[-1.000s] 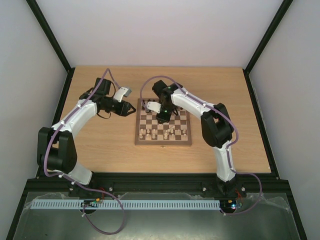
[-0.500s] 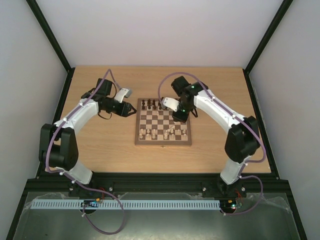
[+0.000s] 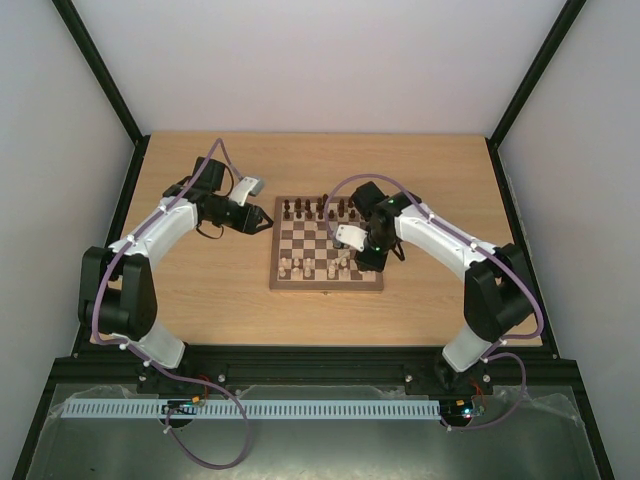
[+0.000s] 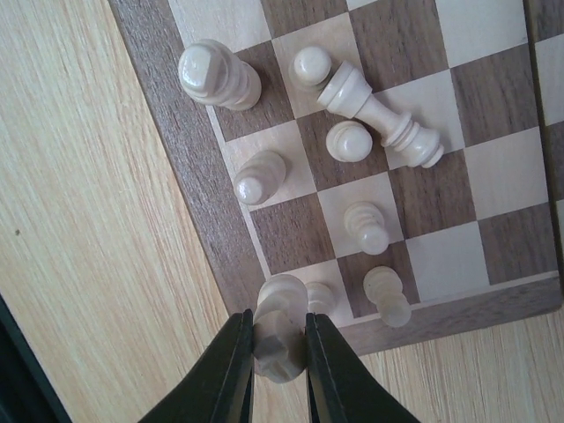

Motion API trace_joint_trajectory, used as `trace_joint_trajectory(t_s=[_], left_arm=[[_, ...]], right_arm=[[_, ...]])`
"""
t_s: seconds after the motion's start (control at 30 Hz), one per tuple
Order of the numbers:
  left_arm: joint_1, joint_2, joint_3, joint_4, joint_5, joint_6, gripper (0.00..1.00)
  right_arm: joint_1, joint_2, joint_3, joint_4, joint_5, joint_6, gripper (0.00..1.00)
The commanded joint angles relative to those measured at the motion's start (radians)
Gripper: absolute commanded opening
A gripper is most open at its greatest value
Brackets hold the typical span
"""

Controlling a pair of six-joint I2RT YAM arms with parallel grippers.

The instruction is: Set up the chess pieces on the board

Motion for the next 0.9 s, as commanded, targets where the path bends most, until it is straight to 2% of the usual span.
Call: trace_joint_trajectory(t_s=[0.0,0.87], left_arm=[[-0.005,0.003,0.009,-0.017,0.010,0.006,0.46],[-0.008,0.014,0.009,-0.015,0.004,0.012,0.46]], right_arm=[[0.009,0.008,-0.039,0.033,-0.011,-0.025,0.15],[0.022,0.084,-0.084,0.106,-0.002,-0.041,0.17]])
